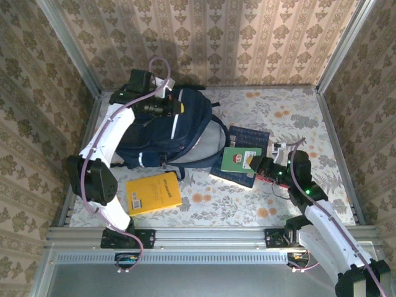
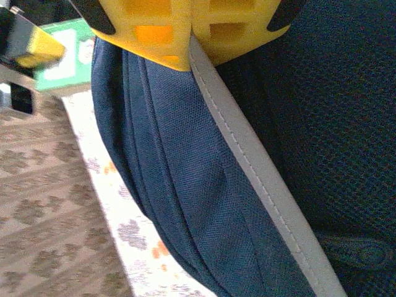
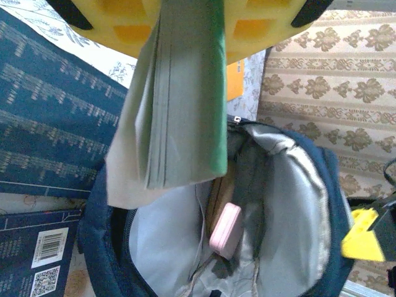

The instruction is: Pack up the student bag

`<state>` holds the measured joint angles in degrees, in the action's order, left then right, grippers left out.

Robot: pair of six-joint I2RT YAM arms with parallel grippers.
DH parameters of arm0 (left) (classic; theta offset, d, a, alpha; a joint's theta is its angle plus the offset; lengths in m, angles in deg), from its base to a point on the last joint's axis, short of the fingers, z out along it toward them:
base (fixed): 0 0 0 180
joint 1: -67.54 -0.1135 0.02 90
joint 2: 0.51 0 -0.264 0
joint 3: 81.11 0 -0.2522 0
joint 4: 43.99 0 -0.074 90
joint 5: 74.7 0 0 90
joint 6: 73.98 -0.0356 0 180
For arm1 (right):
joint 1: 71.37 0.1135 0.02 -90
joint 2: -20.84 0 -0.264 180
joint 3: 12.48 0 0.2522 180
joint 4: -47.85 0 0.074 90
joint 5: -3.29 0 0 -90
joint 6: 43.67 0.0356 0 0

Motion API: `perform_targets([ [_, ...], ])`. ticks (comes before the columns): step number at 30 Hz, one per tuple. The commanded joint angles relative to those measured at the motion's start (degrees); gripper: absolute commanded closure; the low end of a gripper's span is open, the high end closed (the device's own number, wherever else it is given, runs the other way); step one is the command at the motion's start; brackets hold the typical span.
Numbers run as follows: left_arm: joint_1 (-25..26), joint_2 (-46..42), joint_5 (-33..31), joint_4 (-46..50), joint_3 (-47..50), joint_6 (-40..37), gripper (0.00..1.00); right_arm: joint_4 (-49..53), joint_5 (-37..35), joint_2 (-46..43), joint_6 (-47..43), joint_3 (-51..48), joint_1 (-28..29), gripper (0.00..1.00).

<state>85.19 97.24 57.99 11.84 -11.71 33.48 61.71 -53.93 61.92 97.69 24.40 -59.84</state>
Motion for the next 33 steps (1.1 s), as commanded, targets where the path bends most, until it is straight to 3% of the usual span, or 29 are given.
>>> perform_targets([
  [1,-1.2,-3.9,16.0,-5.0,-1.3,-0.1,1.0,-7.7,1.4,2.7,2.1,4.2,2.3,1.0],
  [7,-2.2,-5.9,23.7,-13.0,2.4,4.9,1.0,-7.5,-3.5,7.2,0.3,9.7,9.1,1.0],
  [11,-2.2,-7.1,24.7,-14.4,4.2,5.3,1.0,-9.3,-5.5,12.2,0.3,12.9,10.4,1.0],
  [14,-2.5,-7.9,26.2,-16.7,5.4,6.5,1.0,-12.6,-5.9,17.8,2.8,15.7,11.0,1.0],
  [20,-3.1,-9.0,32.9,-31.5,9.7,16.0,1.0,-24.4,-7.6,28.2,9.7,19.3,14.1,1.0],
  [24,-2.7,-8.4,34.2,-34.2,9.6,18.3,1.0,-27.3,-11.4,33.3,11.9,23.6,16.6,1.0],
  [27,-2.6,-8.4,34.6,-34.3,8.9,18.4,1.0,-25.2,-15.5,37.1,12.6,28.3,19.1,1.0],
  [31,-2.5,-8.5,35.2,-34.2,7.8,18.3,1.0,-13.1,-24.2,43.8,16.0,35.6,22.3,1.0],
  [33,-2.4,-8.4,35.3,-34.4,7.2,18.4,1.0,-14.5,-25.2,46.5,16.3,36.6,23.5,1.0],
])
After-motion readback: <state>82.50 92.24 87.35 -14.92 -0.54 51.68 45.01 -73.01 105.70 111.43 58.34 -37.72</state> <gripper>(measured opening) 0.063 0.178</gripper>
